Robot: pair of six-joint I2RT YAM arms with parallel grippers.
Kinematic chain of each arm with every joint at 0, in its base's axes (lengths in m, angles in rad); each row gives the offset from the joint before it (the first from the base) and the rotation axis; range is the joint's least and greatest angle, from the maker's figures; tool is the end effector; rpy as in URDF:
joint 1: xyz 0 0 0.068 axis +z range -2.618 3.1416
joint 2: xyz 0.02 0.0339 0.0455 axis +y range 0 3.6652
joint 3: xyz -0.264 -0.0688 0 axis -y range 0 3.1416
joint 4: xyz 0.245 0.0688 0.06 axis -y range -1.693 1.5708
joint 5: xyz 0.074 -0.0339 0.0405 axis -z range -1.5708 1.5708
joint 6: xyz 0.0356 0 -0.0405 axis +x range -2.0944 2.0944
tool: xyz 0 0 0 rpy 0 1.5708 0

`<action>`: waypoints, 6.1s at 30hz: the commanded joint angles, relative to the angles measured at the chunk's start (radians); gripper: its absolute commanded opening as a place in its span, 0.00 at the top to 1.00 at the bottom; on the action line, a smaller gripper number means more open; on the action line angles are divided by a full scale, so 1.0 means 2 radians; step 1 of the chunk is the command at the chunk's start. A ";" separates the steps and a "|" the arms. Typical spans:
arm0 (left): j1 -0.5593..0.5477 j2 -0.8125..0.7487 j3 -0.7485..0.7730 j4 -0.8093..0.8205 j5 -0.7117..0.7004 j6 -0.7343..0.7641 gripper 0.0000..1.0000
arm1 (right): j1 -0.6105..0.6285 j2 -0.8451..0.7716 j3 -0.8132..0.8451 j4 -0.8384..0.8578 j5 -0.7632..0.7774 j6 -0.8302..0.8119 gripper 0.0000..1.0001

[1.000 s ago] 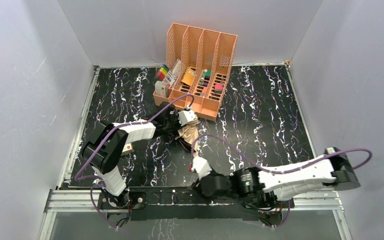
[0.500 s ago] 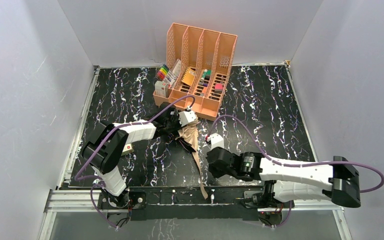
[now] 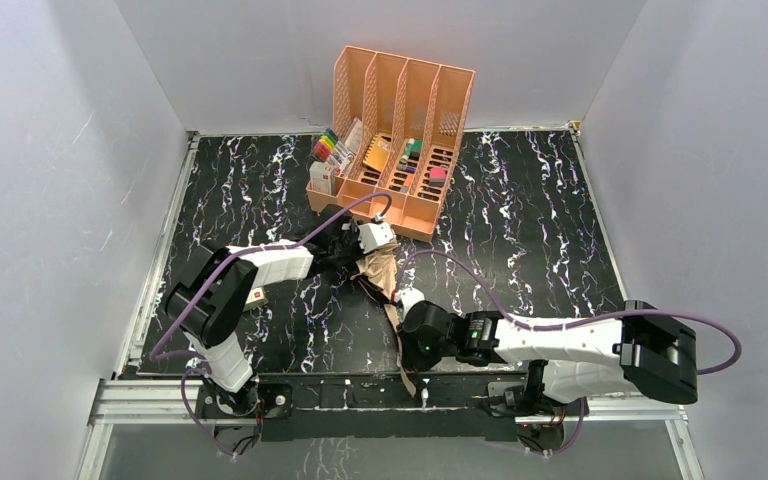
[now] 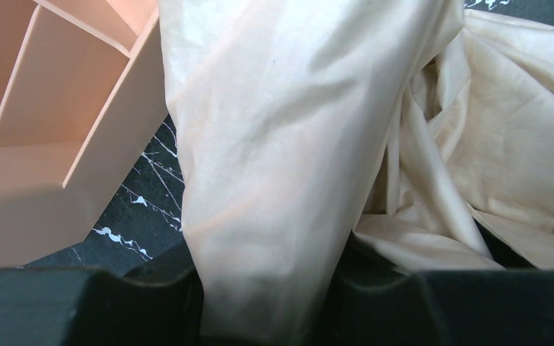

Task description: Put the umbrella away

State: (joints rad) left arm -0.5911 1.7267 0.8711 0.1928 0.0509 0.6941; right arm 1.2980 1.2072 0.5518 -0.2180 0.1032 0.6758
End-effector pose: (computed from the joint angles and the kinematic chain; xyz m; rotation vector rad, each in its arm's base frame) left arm 0.2924 -0.1984 0.1613 1.3600 1.7705 -0.0007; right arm 0.0647 0.2178 0.1746 -0.7448 2.4750 0.7103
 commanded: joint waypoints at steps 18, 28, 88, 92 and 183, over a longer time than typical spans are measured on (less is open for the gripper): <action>-0.006 0.030 -0.021 -0.059 -0.008 0.011 1.00 | 0.000 0.063 -0.001 0.092 -0.086 -0.030 0.93; -0.008 0.030 -0.024 -0.055 -0.010 0.011 1.00 | 0.000 -0.055 -0.015 -0.035 0.061 0.046 0.81; -0.299 0.059 -0.240 0.374 -0.236 0.178 1.00 | -0.389 0.252 0.330 -0.242 -0.449 -0.578 0.01; -0.299 0.056 -0.240 0.374 -0.236 0.180 1.00 | -0.377 0.277 0.324 -0.231 -0.423 -0.573 0.01; 0.034 -0.101 -0.044 -0.063 0.386 -0.264 0.02 | -0.087 0.111 -0.053 0.276 0.035 -0.756 0.72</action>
State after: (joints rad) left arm -0.5110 1.5013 0.7341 0.1219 0.7425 0.1169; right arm 1.1160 1.4330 0.4767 0.3939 0.1814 -0.8280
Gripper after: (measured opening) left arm 0.983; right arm 0.501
